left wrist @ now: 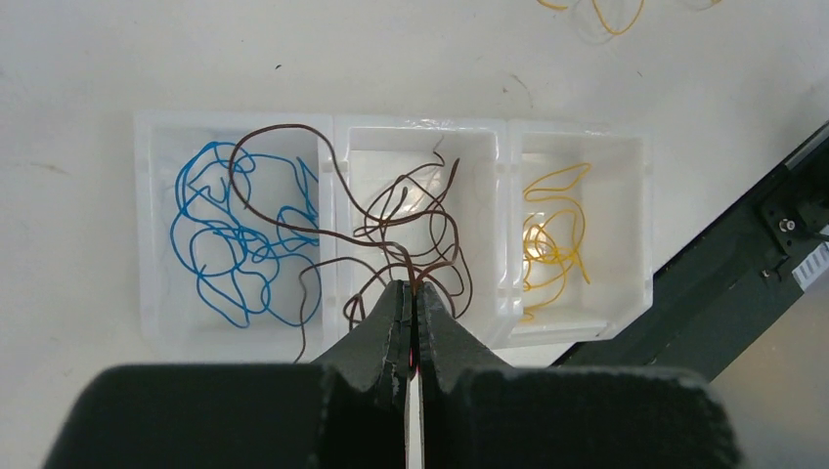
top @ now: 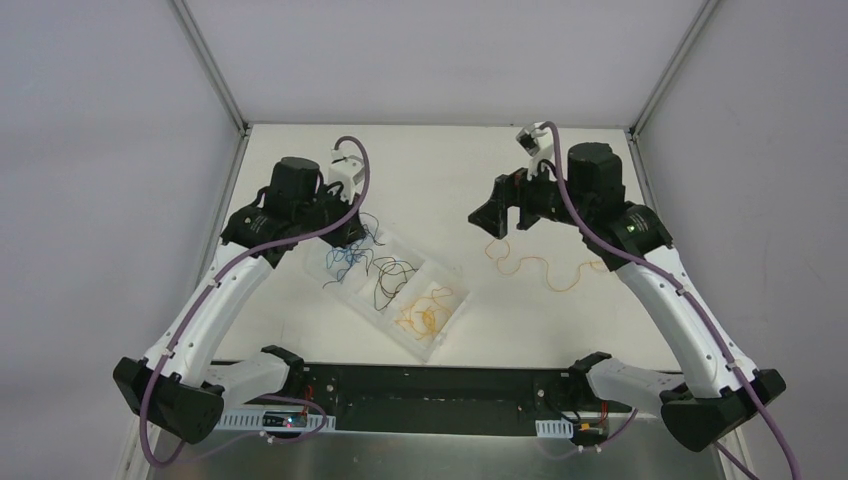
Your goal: Untangle the cables
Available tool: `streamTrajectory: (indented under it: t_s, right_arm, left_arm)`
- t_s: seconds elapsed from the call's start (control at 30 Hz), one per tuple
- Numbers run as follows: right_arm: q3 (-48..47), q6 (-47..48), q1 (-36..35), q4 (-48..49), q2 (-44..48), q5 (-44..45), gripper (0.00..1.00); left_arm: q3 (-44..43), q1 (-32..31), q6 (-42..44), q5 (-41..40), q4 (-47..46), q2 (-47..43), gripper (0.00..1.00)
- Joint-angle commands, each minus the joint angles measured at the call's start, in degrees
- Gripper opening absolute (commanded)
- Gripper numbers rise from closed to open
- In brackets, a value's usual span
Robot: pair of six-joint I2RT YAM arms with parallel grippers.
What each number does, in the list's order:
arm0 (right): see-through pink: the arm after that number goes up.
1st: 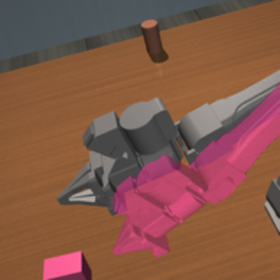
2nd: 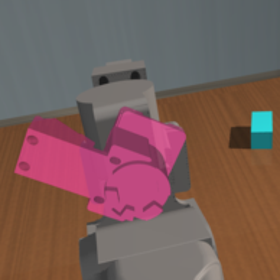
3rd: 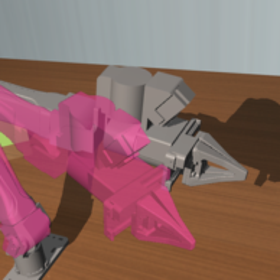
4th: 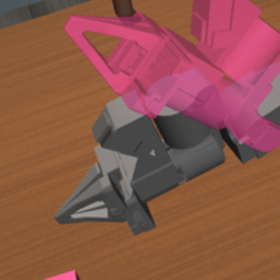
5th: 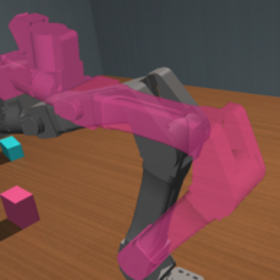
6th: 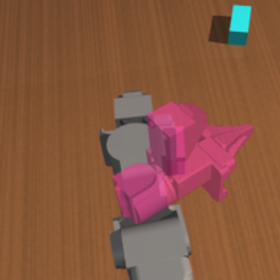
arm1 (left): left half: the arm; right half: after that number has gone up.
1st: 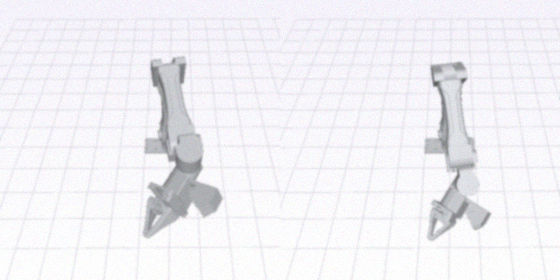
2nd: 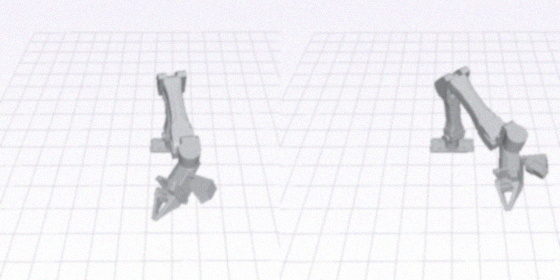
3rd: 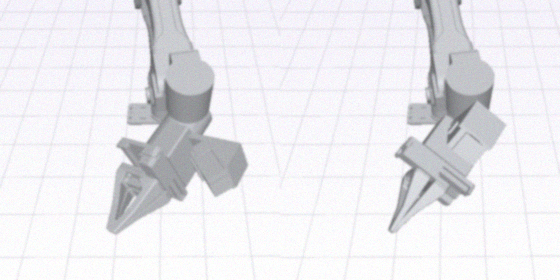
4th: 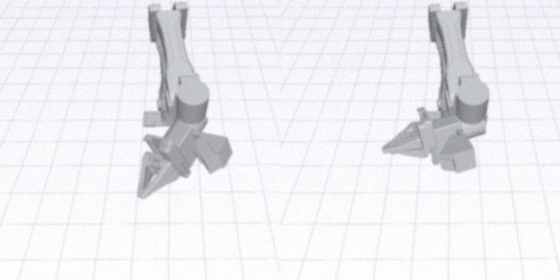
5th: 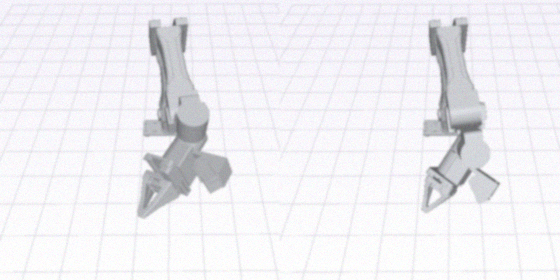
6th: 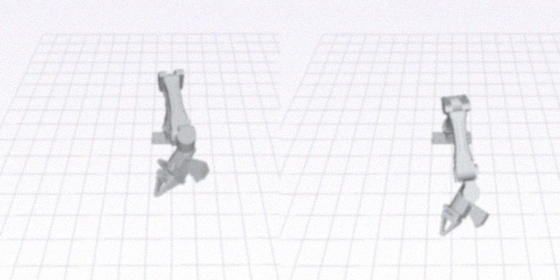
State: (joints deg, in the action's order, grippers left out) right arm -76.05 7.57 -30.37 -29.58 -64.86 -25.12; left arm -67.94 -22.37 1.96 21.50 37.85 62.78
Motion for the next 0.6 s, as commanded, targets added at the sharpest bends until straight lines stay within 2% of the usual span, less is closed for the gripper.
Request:
streamTrajectory:
  t_s: [0.0,0.1,0.3,0.4,0.57]
  right_arm:
    - [0.75,-0.37,3.82,-2.36,2.45,-0.82,0.96]
    - [1.16,-0.51,5.47,-2.69,2.97,-1.32,0.96]
    - [1.32,-0.09,6.96,-3.87,3.05,-1.64,0.96]
    - [1.28,-0.07,7.29,-4.19,3.07,-1.6,0.96]
    - [1.58,0.15,7.52,-4.8,3.42,-1.33,0.97]
  left_arm:
    - [-0.69,1.0,-0.93,-1.66,-1.02,-1.37,0.0]
    - [-3.27,1.1,-0.02,-1.32,-1.02,-0.88,0.0]
    - [-16.85,1.1,-0.41,3.5,2.2,2.01,0.0]
    - [-18.11,1.1,-1.46,6.38,3.24,2.13,0.0]
    - [-16.7,1.1,-1.76,6.64,3.21,2.29,0.0]
